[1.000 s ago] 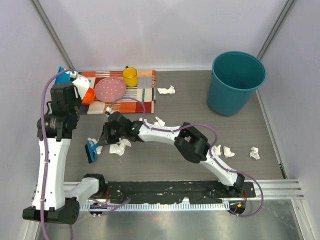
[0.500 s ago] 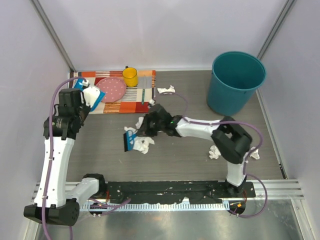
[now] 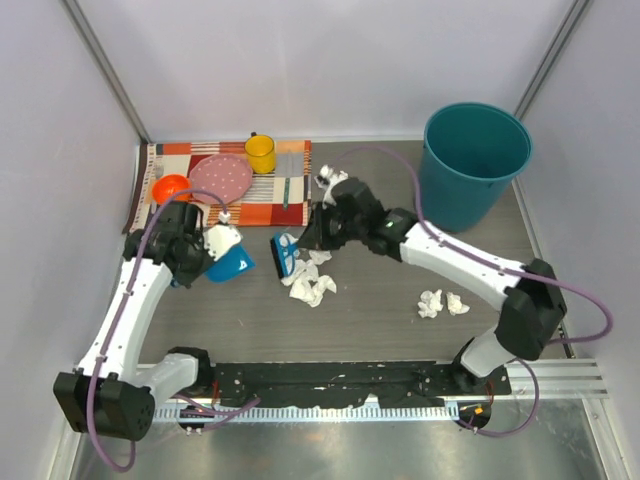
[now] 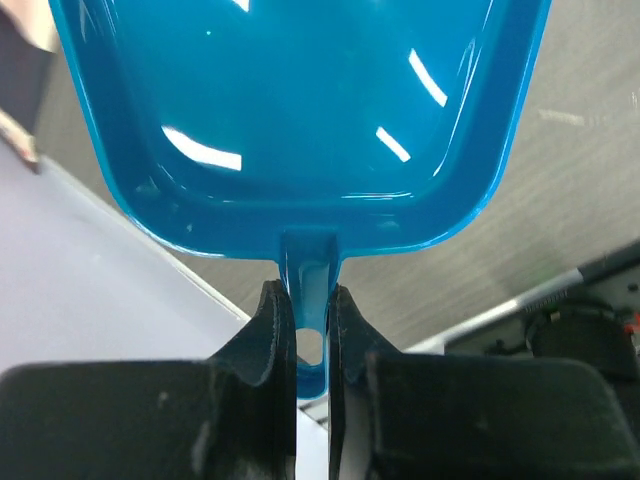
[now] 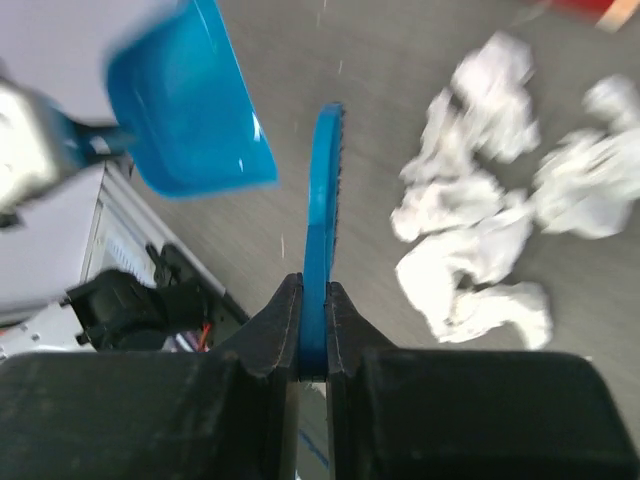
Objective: Sweep away the paper scraps from the table
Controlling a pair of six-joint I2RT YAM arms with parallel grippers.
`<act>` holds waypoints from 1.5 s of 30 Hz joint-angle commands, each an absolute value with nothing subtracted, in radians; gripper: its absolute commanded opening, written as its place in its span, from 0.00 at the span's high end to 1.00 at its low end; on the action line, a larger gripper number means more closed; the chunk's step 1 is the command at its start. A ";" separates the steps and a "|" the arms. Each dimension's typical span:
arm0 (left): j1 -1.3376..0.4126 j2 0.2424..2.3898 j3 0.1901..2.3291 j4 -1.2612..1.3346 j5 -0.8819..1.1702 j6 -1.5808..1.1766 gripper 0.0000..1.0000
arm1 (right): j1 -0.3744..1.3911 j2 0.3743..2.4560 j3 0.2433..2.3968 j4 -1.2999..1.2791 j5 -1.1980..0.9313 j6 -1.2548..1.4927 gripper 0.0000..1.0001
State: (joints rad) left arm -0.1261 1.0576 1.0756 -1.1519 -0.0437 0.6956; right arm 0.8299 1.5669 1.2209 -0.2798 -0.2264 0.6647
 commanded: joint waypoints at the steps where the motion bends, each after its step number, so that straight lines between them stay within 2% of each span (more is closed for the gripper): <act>1: -0.140 1.086 1.014 -1.268 -0.032 0.821 1.00 | 0.749 1.460 1.400 -0.602 -0.077 0.465 0.99; 5: -0.178 1.106 0.956 -1.287 -0.029 0.839 1.00 | 0.732 1.439 1.448 -0.796 0.107 0.379 0.99; 8: -0.268 1.130 0.901 -1.249 -0.078 0.805 1.00 | 0.732 1.414 1.460 -0.890 0.230 0.365 0.99; 14: -0.425 1.218 0.851 -1.161 -0.097 0.709 1.00 | 0.739 1.414 1.368 -0.916 0.249 0.397 0.99; 20: -0.456 1.314 0.847 -1.078 -0.068 0.644 1.00 | 0.799 1.457 1.255 -0.784 0.172 0.452 0.99; 29: -0.509 1.416 0.841 -0.982 -0.063 0.591 1.00 | 0.933 1.614 1.347 -0.674 0.022 0.497 0.99; 39: -0.549 1.414 0.838 -0.943 0.027 0.569 1.00 | 0.946 1.657 1.307 -0.362 -0.230 0.670 0.99; 45: -0.548 1.376 0.838 -0.911 0.080 0.534 1.00 | 0.939 1.669 1.359 -0.428 -0.218 0.629 0.99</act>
